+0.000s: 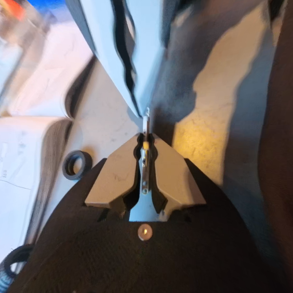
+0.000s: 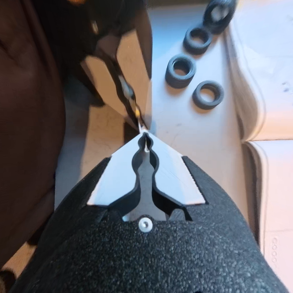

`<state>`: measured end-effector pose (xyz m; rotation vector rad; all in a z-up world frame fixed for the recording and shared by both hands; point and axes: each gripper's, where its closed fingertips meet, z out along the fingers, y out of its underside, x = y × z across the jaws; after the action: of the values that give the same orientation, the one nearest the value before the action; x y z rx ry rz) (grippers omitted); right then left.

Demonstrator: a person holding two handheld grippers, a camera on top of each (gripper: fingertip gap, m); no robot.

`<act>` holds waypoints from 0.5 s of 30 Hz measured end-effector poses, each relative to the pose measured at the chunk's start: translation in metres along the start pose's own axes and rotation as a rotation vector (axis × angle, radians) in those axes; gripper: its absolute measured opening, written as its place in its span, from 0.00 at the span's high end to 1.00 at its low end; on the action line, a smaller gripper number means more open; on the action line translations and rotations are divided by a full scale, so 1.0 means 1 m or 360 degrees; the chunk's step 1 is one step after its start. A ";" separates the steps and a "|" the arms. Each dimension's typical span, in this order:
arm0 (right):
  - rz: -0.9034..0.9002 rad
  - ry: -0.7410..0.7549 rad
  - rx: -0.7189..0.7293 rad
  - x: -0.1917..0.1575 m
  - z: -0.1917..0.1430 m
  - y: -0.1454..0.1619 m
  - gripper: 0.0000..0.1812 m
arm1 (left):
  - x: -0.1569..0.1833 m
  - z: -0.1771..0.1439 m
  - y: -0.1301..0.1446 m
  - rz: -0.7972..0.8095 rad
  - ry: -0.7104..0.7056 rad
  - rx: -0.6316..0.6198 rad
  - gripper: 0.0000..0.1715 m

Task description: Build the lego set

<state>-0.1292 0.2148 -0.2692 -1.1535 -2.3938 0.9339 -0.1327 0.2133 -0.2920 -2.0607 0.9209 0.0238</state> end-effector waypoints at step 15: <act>0.0495 0.0161 0.0174 0.017 -0.018 -0.003 0.81 | -0.016 -0.008 -0.007 0.0199 -0.0239 0.0097 0.97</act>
<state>-0.1318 0.2338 -0.2540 -1.5194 -2.0928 1.0568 -0.1421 0.2201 -0.2766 -1.9149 0.9441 0.2120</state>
